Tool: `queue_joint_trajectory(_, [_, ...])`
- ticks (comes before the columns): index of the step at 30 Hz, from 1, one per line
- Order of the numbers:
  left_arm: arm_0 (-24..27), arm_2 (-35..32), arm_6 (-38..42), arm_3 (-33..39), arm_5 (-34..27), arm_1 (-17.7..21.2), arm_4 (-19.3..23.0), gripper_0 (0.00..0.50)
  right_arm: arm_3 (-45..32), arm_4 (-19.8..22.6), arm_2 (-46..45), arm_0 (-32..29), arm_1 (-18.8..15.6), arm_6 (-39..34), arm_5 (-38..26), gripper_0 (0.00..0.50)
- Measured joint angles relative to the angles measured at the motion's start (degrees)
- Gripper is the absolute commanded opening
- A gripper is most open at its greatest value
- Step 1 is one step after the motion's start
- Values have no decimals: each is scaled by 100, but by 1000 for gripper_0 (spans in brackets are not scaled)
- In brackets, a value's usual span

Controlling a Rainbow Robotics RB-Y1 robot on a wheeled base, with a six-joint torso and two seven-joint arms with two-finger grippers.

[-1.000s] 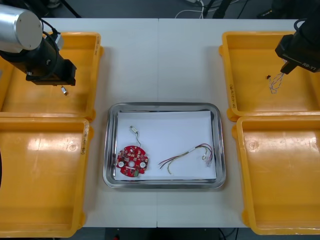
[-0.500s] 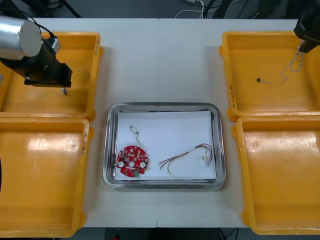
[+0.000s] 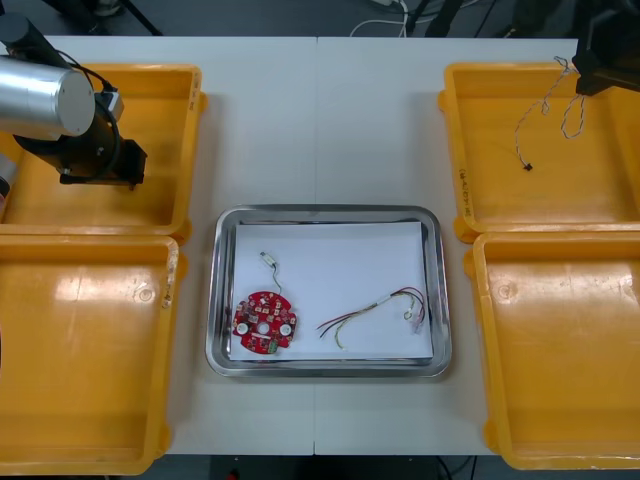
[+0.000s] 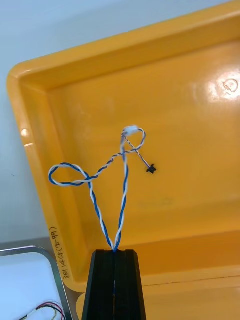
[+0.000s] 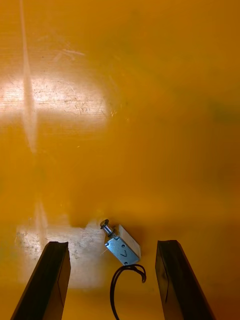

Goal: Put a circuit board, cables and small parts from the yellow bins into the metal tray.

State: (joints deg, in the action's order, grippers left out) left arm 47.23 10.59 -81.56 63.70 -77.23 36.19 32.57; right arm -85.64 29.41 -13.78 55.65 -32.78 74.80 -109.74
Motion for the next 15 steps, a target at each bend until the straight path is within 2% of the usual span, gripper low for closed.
queue_joint_trajectory(9, [-7, 128, 0, -114, 305, 0, 65, 500, -490, 892, 849, -4, -484, 0, 0, 0])
queue_joint_trajectory(15, [-9, 129, 0, -114, 328, 0, 95, 500, -697, 1316, 928, -5, -632, 36, -1, 0])
